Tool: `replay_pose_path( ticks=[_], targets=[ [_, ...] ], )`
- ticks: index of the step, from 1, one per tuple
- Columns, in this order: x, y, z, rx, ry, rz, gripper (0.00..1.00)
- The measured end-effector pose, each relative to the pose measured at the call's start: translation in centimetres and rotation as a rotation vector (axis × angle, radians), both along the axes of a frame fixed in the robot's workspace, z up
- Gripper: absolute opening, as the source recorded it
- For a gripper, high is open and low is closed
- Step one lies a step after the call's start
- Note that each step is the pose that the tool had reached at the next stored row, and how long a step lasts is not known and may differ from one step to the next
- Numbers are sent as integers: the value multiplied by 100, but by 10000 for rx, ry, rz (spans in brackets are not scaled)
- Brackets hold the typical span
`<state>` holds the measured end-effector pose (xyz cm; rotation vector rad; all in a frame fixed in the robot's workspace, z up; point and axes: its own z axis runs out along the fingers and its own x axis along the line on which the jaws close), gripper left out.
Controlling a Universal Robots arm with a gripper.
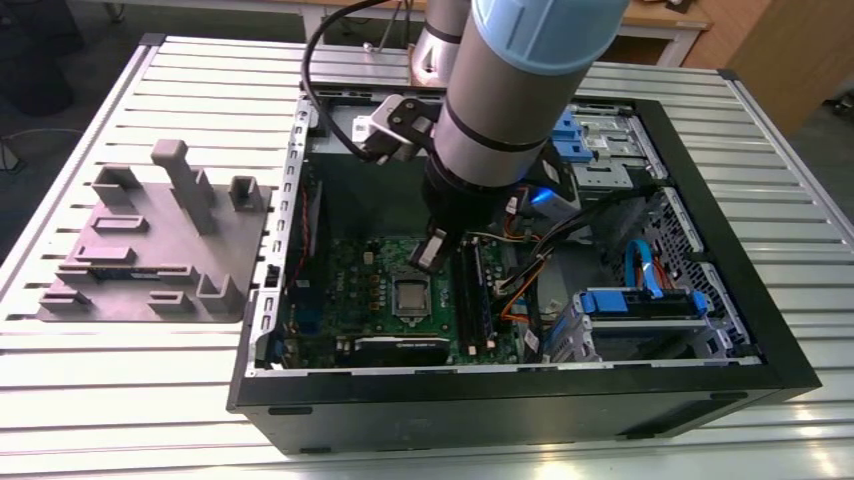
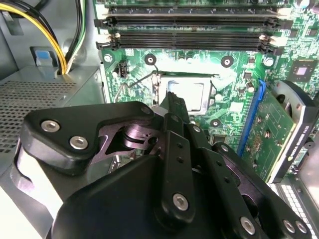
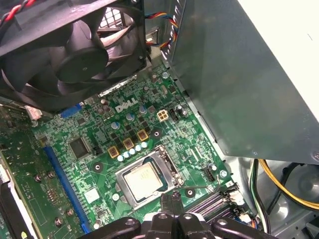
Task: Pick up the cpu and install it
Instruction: 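Install the first cpu locking lever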
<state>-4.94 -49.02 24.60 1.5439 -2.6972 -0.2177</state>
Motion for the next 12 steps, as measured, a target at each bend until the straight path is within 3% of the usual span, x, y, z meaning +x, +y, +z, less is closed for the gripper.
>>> replay_pose_path(
  ticks=[4, 12],
  targets=[
    [75, 54, 1, -2, 1, 1, 10],
    [205, 239, 0, 0, 0, 0, 10]
  ],
)
